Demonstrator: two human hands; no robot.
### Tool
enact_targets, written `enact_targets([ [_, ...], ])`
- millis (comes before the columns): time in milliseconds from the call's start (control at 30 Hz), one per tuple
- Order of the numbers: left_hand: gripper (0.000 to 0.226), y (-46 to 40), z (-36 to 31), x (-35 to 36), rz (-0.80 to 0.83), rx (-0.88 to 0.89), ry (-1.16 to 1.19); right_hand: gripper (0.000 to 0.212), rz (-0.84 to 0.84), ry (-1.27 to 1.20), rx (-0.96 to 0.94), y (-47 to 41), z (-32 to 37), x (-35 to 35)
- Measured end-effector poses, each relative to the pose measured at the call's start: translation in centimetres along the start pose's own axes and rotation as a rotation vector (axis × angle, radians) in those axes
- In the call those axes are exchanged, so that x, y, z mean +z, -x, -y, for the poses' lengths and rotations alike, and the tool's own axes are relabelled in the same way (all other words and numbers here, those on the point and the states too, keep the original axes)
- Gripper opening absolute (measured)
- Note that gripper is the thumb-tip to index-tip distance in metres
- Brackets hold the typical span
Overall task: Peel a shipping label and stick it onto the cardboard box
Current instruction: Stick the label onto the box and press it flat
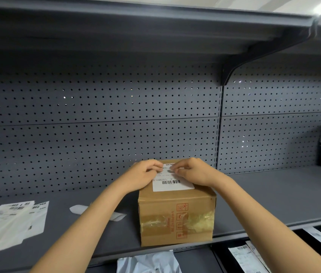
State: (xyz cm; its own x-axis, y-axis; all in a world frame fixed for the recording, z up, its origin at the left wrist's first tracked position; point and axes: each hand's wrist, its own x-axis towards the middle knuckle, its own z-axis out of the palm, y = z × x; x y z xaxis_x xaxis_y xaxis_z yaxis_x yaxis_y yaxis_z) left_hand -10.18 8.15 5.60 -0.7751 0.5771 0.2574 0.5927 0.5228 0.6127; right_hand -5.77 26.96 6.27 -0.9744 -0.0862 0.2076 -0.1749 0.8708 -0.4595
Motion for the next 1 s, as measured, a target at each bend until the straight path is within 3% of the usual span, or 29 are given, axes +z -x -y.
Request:
enact_targets([
  [133,0.043,-0.6,-0.5,0.6,0.040,-0.024,-0.024,0.030,0.068,0.044,0.018,-0.8,-0.4,0.7],
  [400,0.037,-0.4,1.9,-1.0,-0.018,-0.096,-0.010,0.030,0.009,0.012,0.119,-0.1,-3.0,-1.0],
  [600,0.040,-2.1,0.4,0.8,0.088,-0.001,-0.137,0.034,0.048,0.092,0.030,-1.7,-0.6,0.6],
  [733,0.039,-2.7,0.3,1.3,0.103,-0.051,-0.341,0.037,0.119,0.153,0.071,-2.1,-0.3,0.8],
  [1000,0.056,-2.8,2.9,-0.5,0.069,-0.148,-0.276,0.037,0.060,0.153,0.161,-1.0,-2.5,-0.7],
])
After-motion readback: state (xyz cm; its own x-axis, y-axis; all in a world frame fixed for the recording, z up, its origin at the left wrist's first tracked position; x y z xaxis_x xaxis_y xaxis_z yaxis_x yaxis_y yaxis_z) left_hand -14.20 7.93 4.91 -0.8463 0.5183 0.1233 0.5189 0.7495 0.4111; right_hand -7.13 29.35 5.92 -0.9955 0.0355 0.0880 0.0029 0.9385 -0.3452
